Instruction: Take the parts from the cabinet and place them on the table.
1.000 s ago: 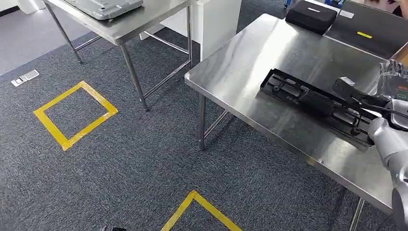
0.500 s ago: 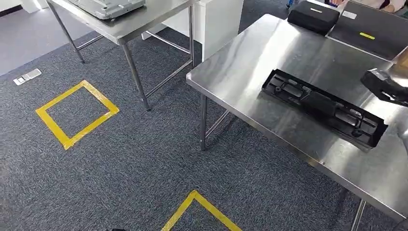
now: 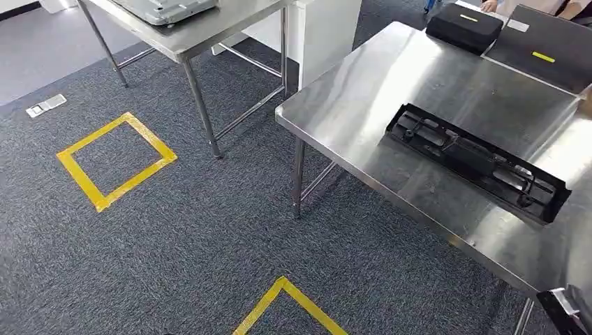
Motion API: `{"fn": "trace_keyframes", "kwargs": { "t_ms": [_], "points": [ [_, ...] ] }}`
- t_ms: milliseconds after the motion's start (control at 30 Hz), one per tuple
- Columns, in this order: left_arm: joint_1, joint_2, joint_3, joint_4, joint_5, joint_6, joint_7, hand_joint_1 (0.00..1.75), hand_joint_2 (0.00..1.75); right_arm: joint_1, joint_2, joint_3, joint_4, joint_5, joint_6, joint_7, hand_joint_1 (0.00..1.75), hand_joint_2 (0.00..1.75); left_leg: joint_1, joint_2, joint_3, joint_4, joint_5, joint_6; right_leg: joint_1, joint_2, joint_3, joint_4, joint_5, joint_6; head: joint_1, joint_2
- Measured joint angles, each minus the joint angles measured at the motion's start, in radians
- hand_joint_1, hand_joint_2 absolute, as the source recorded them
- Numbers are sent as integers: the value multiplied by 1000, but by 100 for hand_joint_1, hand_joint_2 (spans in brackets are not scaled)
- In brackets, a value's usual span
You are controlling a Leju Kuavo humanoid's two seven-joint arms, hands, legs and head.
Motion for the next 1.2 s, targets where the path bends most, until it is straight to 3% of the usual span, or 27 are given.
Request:
{"fn": "trace_keyframes", "kwargs": {
  "t_ms": [100,233,300,367,467,567,667,800,833,1000,1167,1200],
  "points": [
    [0,0,2,1,1,0,0,0,0,45,141,-120,-89,39,-6,-120,0,0,0,11,9,0,-5,-5,0,9,-5,0,-4,-6,1,0],
    [-1,0,5,2,3,0,0,0,0,56,333,-280,-119,94,-40,-302,0,0,1,17,12,-1,-7,-5,0,17,-4,0,-4,-6,0,0],
    [-1,-1,8,2,6,2,0,0,0,43,409,-358,-115,138,-41,-397,0,0,1,18,13,-1,-7,-5,0,19,-4,0,-3,-7,0,0],
    [-2,-1,10,3,7,6,0,0,0,9,467,-437,-84,203,-41,-441,0,0,1,22,13,-1,-7,-5,0,22,-5,0,-1,-8,0,0],
    [-4,0,10,8,7,5,0,0,0,-26,524,-524,-22,285,-41,-436,0,0,1,23,13,-1,-6,-5,0,22,-4,0,-1,-8,0,0],
    [-10,3,10,14,-12,-30,5,0,0,-77,535,-609,144,358,-41,-291,0,0,0,25,14,-1,-6,-5,-1,23,-3,0,-1,-8,0,0],
    [-11,16,9,17,-34,-47,21,0,0,-130,489,-668,440,335,-40,-141,0,0,-1,26,14,-1,-6,-5,-1,24,-3,0,-1,-7,0,0],
    [-13,31,8,17,-43,-47,30,0,0,-163,444,-710,696,324,-40,-96,0,0,-1,27,14,-1,-6,-5,-1,24,3,0,0,-7,0,0],
    [-13,33,8,17,-44,-48,30,0,0,-170,436,-716,736,324,-40,-95,0,175,-1,27,14,-1,-6,-5,-1,24,2,0,0,-7,-1,0],
    [-13,42,7,18,-46,-47,30,0,0,-195,403,-736,880,319,-9,-55,0,175,0,27,16,-1,-7,-6,-1,24,-3,0,-1,-8,0,0],
    [-12,58,7,23,-52,-47,58,0,0,-209,404,-735,974,378,100,149,0,175,0,27,15,-1,-6,-6,-1,24,-2,1,-1,-8,0,0],
    [-11,62,7,24,-55,-47,62,0,0,-211,408,-729,986,381,110,173,0,0,0,27,15,-1,-6,-6,-1,24,-1,1,-1,-8,0,0]
  ]
}}
